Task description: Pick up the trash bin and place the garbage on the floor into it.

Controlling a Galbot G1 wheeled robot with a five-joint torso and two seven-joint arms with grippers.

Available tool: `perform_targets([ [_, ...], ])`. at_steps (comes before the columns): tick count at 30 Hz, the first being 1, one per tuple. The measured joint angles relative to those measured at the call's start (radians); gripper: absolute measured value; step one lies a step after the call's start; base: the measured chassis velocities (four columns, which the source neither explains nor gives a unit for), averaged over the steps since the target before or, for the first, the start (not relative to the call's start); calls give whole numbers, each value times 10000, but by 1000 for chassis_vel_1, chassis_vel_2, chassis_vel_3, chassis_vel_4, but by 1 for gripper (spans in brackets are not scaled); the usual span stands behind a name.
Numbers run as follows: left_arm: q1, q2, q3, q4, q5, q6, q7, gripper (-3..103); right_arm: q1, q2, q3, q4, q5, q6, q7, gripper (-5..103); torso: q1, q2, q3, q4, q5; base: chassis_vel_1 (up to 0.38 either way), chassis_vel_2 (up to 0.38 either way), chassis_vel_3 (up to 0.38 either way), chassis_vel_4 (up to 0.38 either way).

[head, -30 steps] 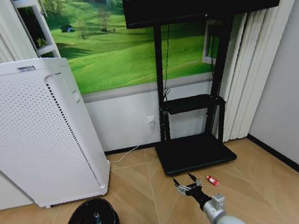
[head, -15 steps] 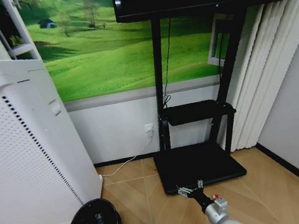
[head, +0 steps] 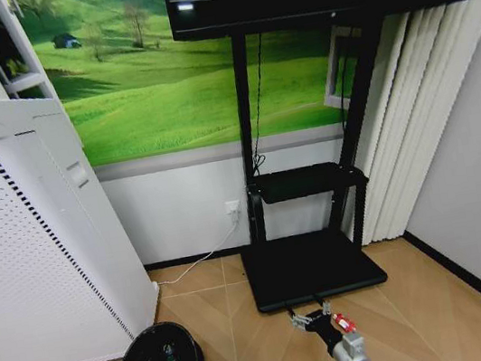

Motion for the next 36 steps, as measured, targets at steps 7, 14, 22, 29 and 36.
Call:
perform_targets([
  [7, 46, -117, -131, 125, 114, -65, 361, 2, 550, -1058, 152, -2003, 52, -101, -251, 100, 1, 0, 0, -2, -2, 0, 0, 0, 0],
  [14, 50, -146, -52, 106, 213, -75, 476, 2, 1500, -1320, -76, -3594, -23, -35, -534, 100, 1, 0, 0, 1, -2, 0, 0, 0, 0],
  [22, 93, -94, -58, 46, 229, -75, 507, 2, 3170, -1205, -449, -5916, -246, -179, -1038, 100, 1, -2, 0, 3, 0, 0, 0, 0, 0],
  [29, 53, -97, -54, 89, 228, -75, 442, 2, 3748, -1101, -486, -7219, -472, -69, -1494, 100, 2, -1, 0, -2, -3, 0, 0, 0, 0],
  [36, 23, -68, 45, 66, 248, -63, 303, 2, 4261, -652, -493, -8206, -701, 128, -1513, 100, 1, -2, 0, 1, -3, 0, 0, 0, 0],
])
